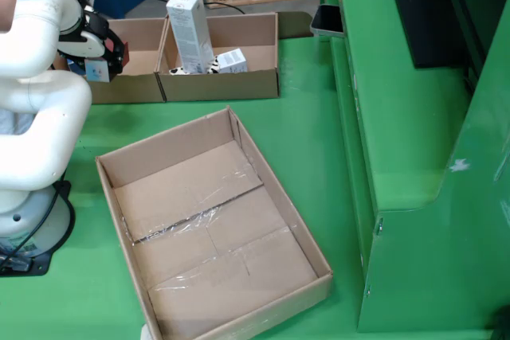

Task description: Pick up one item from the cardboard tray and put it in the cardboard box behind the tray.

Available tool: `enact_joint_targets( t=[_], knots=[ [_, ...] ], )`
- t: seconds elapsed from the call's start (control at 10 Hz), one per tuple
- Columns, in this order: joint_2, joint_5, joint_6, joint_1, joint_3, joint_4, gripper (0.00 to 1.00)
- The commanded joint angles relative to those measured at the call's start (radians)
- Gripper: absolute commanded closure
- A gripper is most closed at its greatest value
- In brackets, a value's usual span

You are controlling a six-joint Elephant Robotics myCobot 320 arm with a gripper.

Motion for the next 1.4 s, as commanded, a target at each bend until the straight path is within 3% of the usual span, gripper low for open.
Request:
enact_joint_targets(
  t=[0.0, 0.2, 0.9, 1.1, 1.3],
  knots=[
    [0.023, 0.004, -0.007, 0.004, 0.01, 0.013, 1.0],
    [0.006, 0.044, -0.061, -0.044, -0.031, 0.056, 1.0],
    [0.033, 0.258, -0.349, -0.329, -0.559, 0.429, 1.0],
    [0.042, 0.285, -0.384, -0.362, -0.649, 0.49, 1.0],
    [0.089, 0.336, -0.434, -0.406, -0.922, 0.646, 1.0]
  ],
)
